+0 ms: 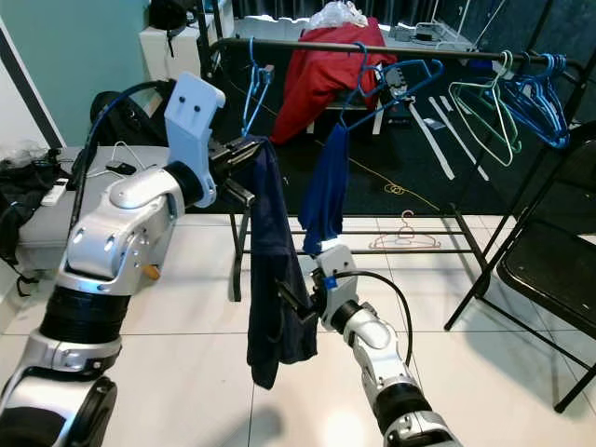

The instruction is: Hang hanger

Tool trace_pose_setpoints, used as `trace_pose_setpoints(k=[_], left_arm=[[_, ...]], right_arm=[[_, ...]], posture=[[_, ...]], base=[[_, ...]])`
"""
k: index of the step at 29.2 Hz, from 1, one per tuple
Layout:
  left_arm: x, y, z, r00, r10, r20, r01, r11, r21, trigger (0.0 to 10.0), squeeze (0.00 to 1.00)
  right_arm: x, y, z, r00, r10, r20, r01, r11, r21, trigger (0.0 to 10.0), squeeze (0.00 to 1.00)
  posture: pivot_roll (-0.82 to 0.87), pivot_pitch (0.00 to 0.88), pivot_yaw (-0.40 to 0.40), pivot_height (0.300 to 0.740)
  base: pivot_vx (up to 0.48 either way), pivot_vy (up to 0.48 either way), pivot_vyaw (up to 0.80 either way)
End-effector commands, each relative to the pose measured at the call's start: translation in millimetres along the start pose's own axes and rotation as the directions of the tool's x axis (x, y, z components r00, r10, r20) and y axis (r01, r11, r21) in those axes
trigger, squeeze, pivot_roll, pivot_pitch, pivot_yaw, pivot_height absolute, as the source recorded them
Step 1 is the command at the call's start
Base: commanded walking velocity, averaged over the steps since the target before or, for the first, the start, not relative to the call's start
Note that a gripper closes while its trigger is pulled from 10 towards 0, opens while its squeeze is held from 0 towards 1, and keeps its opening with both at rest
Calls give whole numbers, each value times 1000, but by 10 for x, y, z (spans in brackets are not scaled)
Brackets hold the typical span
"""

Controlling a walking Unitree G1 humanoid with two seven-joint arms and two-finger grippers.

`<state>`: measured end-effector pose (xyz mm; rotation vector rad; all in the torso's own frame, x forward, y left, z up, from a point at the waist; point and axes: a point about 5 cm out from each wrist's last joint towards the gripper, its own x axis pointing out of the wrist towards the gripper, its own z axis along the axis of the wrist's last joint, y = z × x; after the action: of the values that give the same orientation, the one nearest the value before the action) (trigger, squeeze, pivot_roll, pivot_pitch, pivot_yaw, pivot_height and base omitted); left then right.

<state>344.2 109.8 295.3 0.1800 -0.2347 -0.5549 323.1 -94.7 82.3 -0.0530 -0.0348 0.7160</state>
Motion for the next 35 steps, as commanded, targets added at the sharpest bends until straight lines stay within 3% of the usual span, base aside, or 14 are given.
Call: trace_pose_setpoints(k=[1, 2, 3, 4, 5, 15, 16, 17, 18, 23, 24, 34, 35], left_arm=[[-3, -13, 173, 998, -13, 60, 12, 1000, 9, 10000, 0], [-3, -13, 173, 998, -13, 60, 12, 1000, 9, 10000, 0], [-6, -14, 177, 998, -13, 61, 13, 1000, 9, 10000, 0], [-6, -14, 177, 998, -13, 61, 13, 1000, 9, 10000, 0], [-6, -19, 187, 998, -15, 63, 15, 1000, 5, 10000, 0], [-6, -34, 240, 997, -28, 77, 29, 1000, -6, 10000, 0], [-6, -35, 247, 997, -30, 77, 31, 999, -8, 10000, 0], [-6, -35, 247, 997, -30, 77, 31, 999, -8, 10000, 0], [-6, -36, 251, 997, -31, 76, 32, 999, -7, 10000, 0], [-8, -39, 251, 997, -33, 75, 34, 999, -7, 10000, 0], [-9, -45, 247, 997, -34, 73, 35, 999, -8, 10000, 0], [-15, -51, 234, 997, -38, 68, 38, 999, -3, 10000, 0], [-13, -53, 234, 997, -38, 68, 38, 999, -2, 10000, 0]], right_arm=[[7, 6, -14, 1000, 6, -2, -6, 1000, 10, 5765, 0], [7, 6, -14, 1000, 6, -2, -6, 1000, 10, 5765, 0], [10, -2, -12, 1000, 2, 1, -2, 1000, 18, 1765, 0], [10, -2, -12, 1000, 2, 1, -2, 1000, 18, 1765, 0], [9, -10, -15, 1000, 3, 2, -3, 1000, 27, 0, 0], [0, -49, -17, 1000, -11, -2, 11, 1000, 26, 0, 0], [1, -60, -11, 1000, -18, -2, 18, 1000, 21, 3569, 0], [1, -60, -11, 1000, -18, -2, 18, 1000, 21, 3569, 0], [6, -70, 4, 1000, -26, 3, 26, 1000, 8, 10000, 0], [17, -99, 54, 998, -58, 33, 59, 998, -14, 10000, 0], [19, -115, 78, 995, -81, 52, 82, 996, -17, 10000, 1000], [9, -29, 33, 995, -74, 65, 75, 997, -3, 10000, 1000], [6, -9, 6, 996, -74, 53, 74, 997, 4, 10000, 835]], posture=[[-5, 47, -27, 740], [-5, 47, -27, 740], [-5, 47, -27, 740], [-5, 47, -27, 740], [-5, 47, -27, 740], [-6, 46, -28, 740], [-6, 45, -27, 740], [-6, 45, -27, 740], [-6, 45, -27, 740], [-4, 45, -26, 740], [-3, 43, -25, 740], [-6, 33, -23, 740], [-7, 28, -25, 740]], base=[[0, 0, 0], [0, 0, 0], [0, 0, 0], [0, 0, 0], [0, 0, 0], [0, 0, 0], [0, 0, 0], [0, 0, 0], [0, 0, 0], [0, 0, 0], [0, 0, 0], [0, 0, 0], [0, 0, 0]])
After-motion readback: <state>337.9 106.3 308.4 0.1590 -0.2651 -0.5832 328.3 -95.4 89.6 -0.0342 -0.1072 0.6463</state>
